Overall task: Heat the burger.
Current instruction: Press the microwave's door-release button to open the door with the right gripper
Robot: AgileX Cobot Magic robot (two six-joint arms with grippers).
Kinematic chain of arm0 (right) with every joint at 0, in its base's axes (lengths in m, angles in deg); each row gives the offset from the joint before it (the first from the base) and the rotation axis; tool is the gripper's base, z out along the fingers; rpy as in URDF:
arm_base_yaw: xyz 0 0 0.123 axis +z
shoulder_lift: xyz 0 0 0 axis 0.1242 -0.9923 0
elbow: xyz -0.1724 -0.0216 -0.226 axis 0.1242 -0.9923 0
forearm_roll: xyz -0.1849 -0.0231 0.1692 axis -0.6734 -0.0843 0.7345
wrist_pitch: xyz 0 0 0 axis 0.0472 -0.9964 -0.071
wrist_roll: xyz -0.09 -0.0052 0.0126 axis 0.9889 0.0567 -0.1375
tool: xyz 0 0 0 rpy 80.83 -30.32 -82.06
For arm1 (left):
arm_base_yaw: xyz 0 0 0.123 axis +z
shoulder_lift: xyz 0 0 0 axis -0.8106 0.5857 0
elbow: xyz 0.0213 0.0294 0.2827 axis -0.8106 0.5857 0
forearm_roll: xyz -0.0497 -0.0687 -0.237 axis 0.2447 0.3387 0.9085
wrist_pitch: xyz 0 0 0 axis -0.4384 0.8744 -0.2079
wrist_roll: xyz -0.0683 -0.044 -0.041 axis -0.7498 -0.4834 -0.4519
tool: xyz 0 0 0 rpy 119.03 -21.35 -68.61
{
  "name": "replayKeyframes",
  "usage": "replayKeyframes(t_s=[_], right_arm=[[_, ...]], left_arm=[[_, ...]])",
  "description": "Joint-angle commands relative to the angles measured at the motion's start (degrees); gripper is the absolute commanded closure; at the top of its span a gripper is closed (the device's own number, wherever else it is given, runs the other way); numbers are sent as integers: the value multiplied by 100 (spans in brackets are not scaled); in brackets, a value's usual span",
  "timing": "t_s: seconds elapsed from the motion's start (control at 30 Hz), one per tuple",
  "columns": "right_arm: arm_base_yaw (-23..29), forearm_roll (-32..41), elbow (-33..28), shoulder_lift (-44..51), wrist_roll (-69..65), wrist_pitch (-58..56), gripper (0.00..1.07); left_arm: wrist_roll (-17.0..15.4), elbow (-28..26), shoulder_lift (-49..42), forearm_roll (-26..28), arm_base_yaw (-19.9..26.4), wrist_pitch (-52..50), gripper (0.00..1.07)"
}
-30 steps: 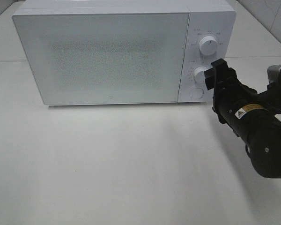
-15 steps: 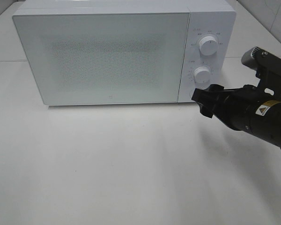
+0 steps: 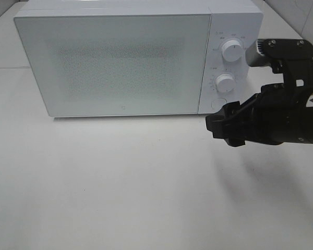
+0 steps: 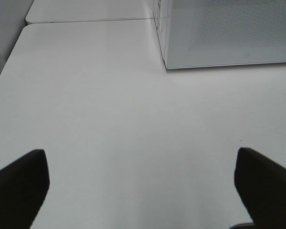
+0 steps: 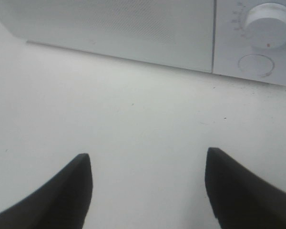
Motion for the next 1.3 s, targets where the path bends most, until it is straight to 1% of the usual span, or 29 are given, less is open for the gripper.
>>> replayKeyframes(t_s=[0.03,0.07,0.1,0.13,0.17,0.2,0.23,0.27,0.3,0.47,0.53,0.57,0.63,0.83,0.9,0.93,1.0,1.03,1.07,1.1,1.13,1.17,1.2,1.23,1.27,1.3], right_arm=[[-29,-487,246,401,132,-1100,42],[-29,-487,246,401,132,-1100,42],[-29,-751,338,602,86,-1616,42],[-29,-854,384,705,80,-1885,42],[-29,-854,384,705,80,-1885,42],[-29,-1037,418,917,80,-2401,42],[-29,-1140,435,1020,80,-2636,42],[-29,-1140,435,1020,80,-2636,42],[-29,-1283,458,1203,74,-3014,42],[-29,-1261,464,1564,46,-3478,41],[-29,-1289,464,1788,34,-3718,34],[-29,-1289,464,1788,34,-3718,34],[-29,-1421,458,1919,6,-4148,25],[-29,-1467,453,2194,-74,-4492,25],[-29,-1593,453,2630,-327,-4549,26],[-29,-1593,453,2630,-327,-4549,26],[-29,-1937,453,3140,-756,-4629,27],[-29,-2223,453,3443,-1175,-4790,28],[-29,-2223,453,3443,-1175,-4790,28],[-34,-2469,453,3661,-1553,-4985,28],[-34,-2469,453,3661,-1553,-4985,28],[-69,-2532,453,3747,-1679,-5082,28],[-264,-2630,441,3948,-1885,-5265,29],[-264,-2630,441,3948,-1885,-5265,29],[-413,-2630,430,4039,-1885,-5323,29],[-693,-2624,395,4303,-1845,-5397,30]], left_arm=[[11,0,-17,23,11,-86,9],[11,0,-17,23,11,-86,9],[11,0,-17,23,11,-86,9],[11,0,-17,23,11,-86,9],[11,0,-17,23,11,-86,9],[11,0,-17,23,11,-86,9],[11,0,-17,23,11,-86,9],[11,0,-17,23,11,-86,9],[11,0,-17,23,11,-86,9],[11,0,-17,23,11,-86,9],[11,0,-17,23,11,-86,9],[11,0,-17,23,11,-86,9],[11,0,-17,23,11,-86,9],[11,0,-17,23,11,-86,9],[11,0,-17,23,11,-86,9],[11,0,-17,23,11,-86,9],[11,0,-17,23,11,-86,9],[11,0,-17,23,11,-86,9],[11,0,-17,23,11,-86,9],[11,0,-17,23,11,-86,9],[11,0,-17,23,11,-86,9],[11,0,-17,23,11,-86,9],[11,0,-17,23,11,-86,9],[11,0,-17,23,11,-86,9],[11,0,-17,23,11,-86,9],[11,0,-17,23,11,-86,9]])
